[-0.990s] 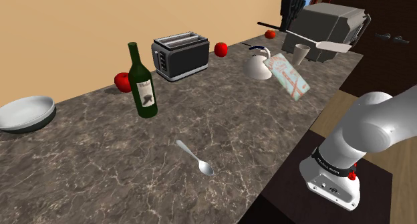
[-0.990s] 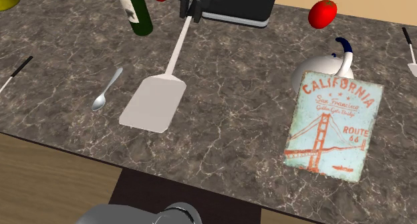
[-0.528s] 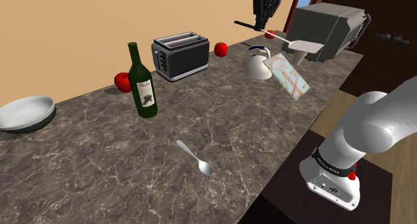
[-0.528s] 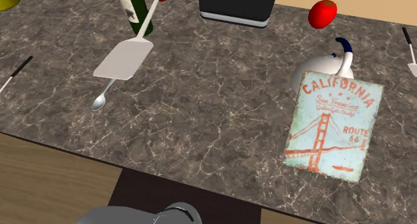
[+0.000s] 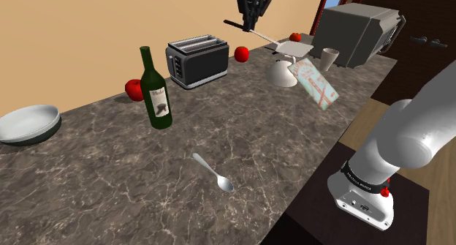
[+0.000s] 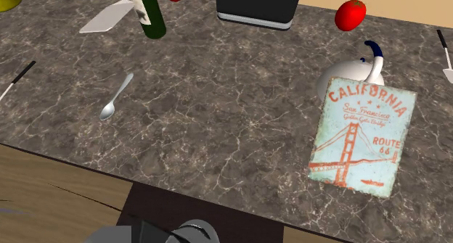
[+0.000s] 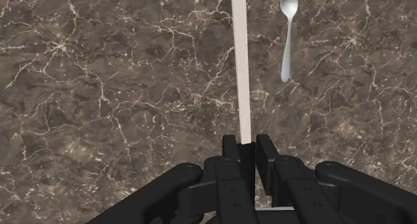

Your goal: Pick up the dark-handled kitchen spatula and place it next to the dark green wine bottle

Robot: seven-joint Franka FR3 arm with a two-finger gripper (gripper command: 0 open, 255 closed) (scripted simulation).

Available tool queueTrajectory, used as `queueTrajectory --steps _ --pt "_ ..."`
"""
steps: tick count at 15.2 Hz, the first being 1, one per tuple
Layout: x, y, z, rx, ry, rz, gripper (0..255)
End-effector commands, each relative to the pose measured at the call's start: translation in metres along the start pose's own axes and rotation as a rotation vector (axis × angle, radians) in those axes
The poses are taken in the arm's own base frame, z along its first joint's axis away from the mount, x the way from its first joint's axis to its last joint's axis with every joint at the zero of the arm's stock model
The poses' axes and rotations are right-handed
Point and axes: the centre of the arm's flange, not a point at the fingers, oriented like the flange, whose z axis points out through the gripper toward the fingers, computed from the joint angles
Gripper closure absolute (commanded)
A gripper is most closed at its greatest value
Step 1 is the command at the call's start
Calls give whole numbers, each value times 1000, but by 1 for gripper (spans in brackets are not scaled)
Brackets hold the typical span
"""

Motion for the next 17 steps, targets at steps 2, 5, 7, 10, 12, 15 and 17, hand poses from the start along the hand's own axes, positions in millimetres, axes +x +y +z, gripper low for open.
queueTrajectory --steps 2,5,7,10,12,15,17 --pt "25 -32 4 1 0 1 255" --pt "51 -61 8 1 0 1 255" --pt "51 -59 18 1 0 1 255" --pt "52 -56 34 1 0 1 255" --pt "52 -54 44 1 0 1 255" --pt "53 -51 60 1 0 1 255" --pt "54 -49 70 1 0 1 255"
